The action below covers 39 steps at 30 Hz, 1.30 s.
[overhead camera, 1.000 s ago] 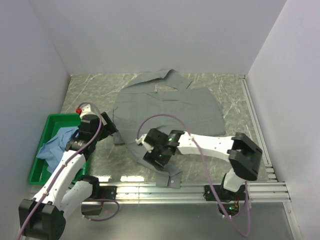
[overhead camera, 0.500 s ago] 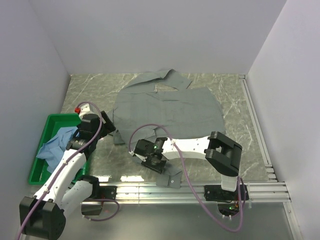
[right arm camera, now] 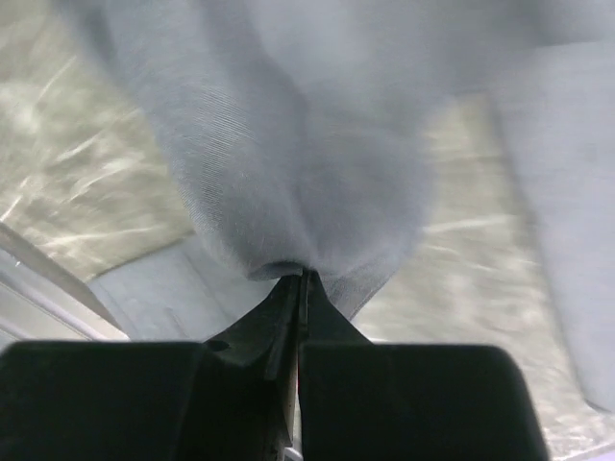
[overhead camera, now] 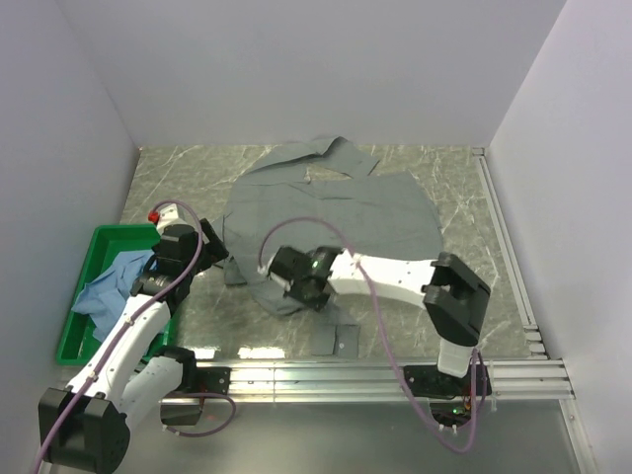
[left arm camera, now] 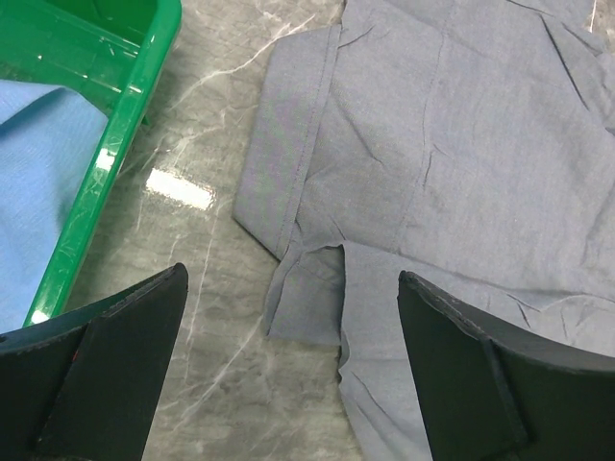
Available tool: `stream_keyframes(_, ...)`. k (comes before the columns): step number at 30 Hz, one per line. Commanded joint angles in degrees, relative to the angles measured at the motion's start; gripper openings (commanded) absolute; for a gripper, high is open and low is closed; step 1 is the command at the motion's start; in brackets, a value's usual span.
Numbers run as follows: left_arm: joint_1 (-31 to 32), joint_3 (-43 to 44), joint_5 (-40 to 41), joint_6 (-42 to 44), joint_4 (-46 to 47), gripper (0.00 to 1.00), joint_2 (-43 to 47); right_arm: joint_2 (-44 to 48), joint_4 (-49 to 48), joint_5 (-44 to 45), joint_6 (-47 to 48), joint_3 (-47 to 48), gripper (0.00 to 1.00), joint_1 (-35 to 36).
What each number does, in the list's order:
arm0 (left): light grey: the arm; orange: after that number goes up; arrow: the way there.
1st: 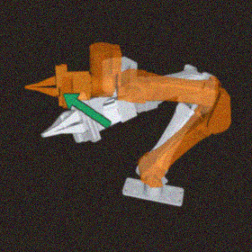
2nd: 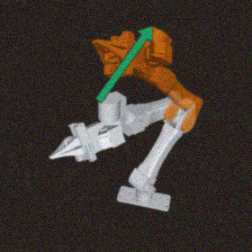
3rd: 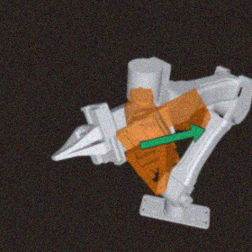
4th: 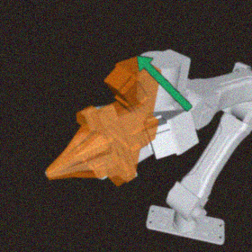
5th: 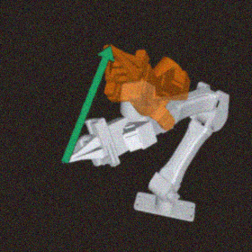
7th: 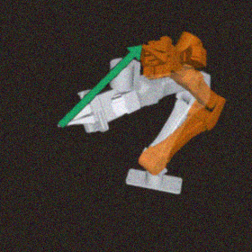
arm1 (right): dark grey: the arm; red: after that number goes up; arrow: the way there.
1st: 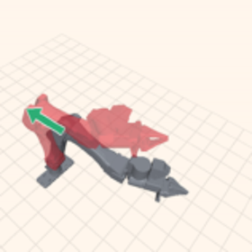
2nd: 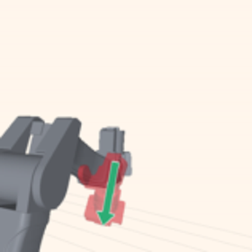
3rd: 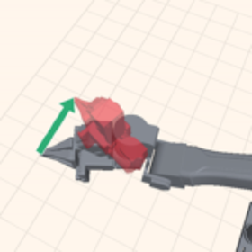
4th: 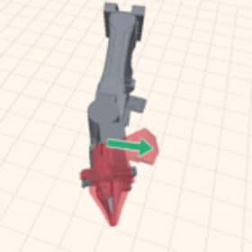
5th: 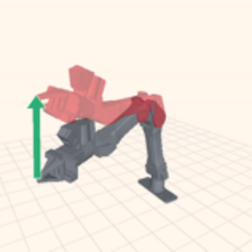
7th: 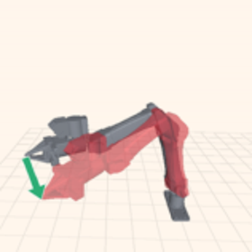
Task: Fold and stack the long sleeve shirts
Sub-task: Fold the shirt
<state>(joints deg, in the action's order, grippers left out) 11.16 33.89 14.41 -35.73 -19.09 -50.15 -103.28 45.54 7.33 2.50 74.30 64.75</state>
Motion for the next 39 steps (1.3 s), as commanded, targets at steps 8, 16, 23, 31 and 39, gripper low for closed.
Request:
stream_keyframes(8, 0.35, -0.05, -0.18, 1.1, 2.57, 0.96, 1.02, -0.85, 3.42, 5.67, -0.39, 22.54, 0.01, -19.39)
stream_keyframes(16, 1.41, 0.04, 0.17, 1.18, 1.95, 0.96, 0.84, -8.34, 3.68, 10.77, -9.7, 34.24, 0.69, -25.99)
stream_keyframes(23, 1.41, 0.3, -0.09, 1.18, 1.78, 0.96, 0.14, 0.53, -2.54, 5.69, -24.02, 16.54, 0.74, -31.87)
stream_keyframes(31, 1.67, 0.3, -0.61, 1.18, 1.86, 0.96, -0.21, 12.4, -20.12, -13.04, -41.59, -10.21, 0.69, -39.78)
stream_keyframes(39, 1.85, 0.3, -0.44, 1.27, 1.78, 0.96, -0.3, 12.77, -34.99, -18.14, -48.38, -22.45, 0.68, -42.16)
